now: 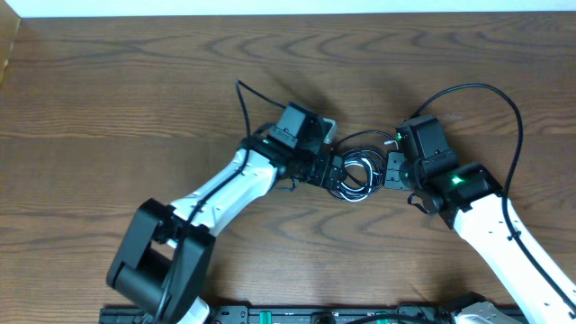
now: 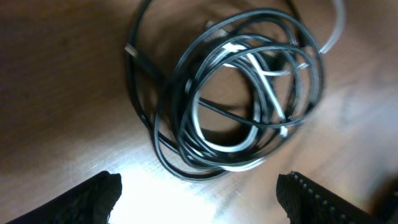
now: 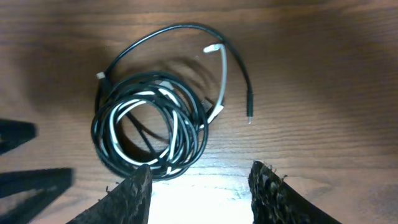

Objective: Untangle cables
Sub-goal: 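Move both grippers inward to the tangled black and white cable bundle, then grasp the cable bundle with both grippers from opposite sides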

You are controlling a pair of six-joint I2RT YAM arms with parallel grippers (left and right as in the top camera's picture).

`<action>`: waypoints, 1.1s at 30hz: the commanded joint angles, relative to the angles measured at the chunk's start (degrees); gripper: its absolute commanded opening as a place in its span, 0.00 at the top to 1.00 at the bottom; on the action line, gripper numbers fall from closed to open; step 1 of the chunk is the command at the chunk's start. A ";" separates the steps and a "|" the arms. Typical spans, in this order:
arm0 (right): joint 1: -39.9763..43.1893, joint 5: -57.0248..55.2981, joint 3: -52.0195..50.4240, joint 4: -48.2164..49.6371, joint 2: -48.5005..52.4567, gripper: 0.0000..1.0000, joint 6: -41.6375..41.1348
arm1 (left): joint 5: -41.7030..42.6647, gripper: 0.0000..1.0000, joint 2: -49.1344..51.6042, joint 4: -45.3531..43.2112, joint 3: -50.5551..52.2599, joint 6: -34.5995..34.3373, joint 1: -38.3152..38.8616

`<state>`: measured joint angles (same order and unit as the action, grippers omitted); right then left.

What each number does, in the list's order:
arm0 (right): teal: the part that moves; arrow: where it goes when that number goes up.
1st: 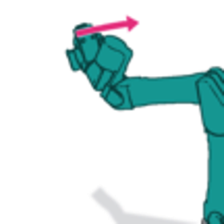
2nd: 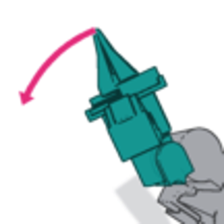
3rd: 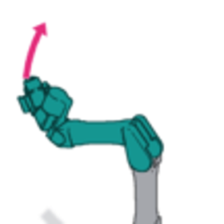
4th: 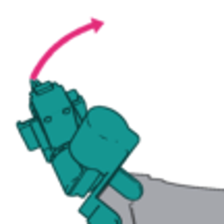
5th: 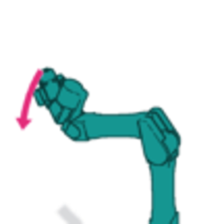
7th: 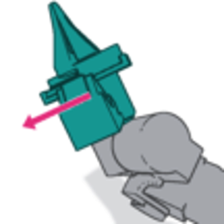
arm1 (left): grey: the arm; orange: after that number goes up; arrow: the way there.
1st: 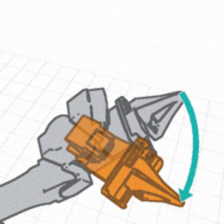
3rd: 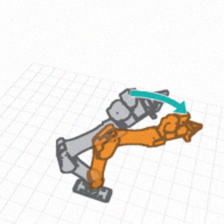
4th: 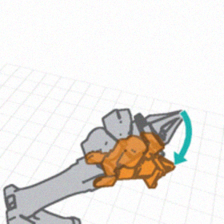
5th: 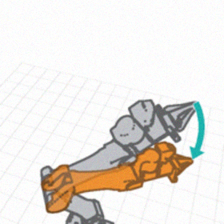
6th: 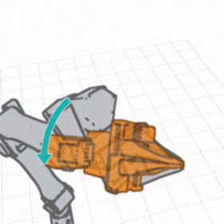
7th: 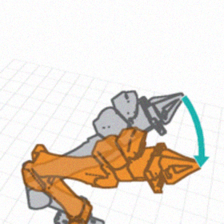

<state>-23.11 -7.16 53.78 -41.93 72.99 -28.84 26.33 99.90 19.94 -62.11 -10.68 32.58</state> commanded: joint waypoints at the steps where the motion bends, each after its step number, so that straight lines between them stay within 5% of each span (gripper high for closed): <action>1: 0.20 1.57 0.39 0.13 -0.57 0.53 1.22 | -8.50 0.18 3.17 -4.26 0.11 -1.07 2.16; 6: 0.20 1.77 0.39 -0.26 -0.57 0.53 1.20 | -9.07 0.27 7.08 -9.27 0.11 -1.07 3.52; 8: 0.20 1.75 0.39 -0.22 -0.57 0.53 1.20 | -9.07 0.39 9.22 -10.05 0.11 -1.79 3.93; 10: 0.20 1.75 0.39 -0.22 -0.57 0.53 1.20 | -9.03 0.69 10.32 -9.99 0.11 -3.48 4.00; 11: 0.20 1.73 0.39 -0.20 -0.57 0.52 1.20 | -8.90 0.92 10.14 -10.01 0.09 -3.61 4.00; 16: 0.20 2.84 0.39 0.11 -0.57 0.48 1.29 | -8.22 0.93 0.13 -8.02 -0.17 -3.61 3.37; 19: 0.20 6.08 0.39 0.35 -0.57 0.46 2.97 | -3.89 0.93 -13.05 -7.30 -0.17 -8.83 0.57; 23: 0.20 6.10 0.39 1.99 -0.57 0.45 2.97 | -8.59 0.92 -26.29 -2.82 -0.15 -14.91 -4.07; 25: 0.20 10.67 0.39 4.17 -0.57 0.44 3.32 | -0.76 0.93 -28.09 -2.38 -0.15 -11.45 -4.07; 29: 0.20 30.97 0.39 12.17 -0.57 0.41 11.54 | -0.79 0.93 -28.04 -0.70 -0.15 -11.47 -4.04; 33: 0.20 36.50 0.39 14.58 -0.57 0.41 11.78 | 0.39 0.92 -28.04 0.87 -0.15 -11.43 -3.85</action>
<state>-23.05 23.81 53.78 -27.64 72.99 -19.00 25.04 72.12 19.66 -61.95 -22.28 28.60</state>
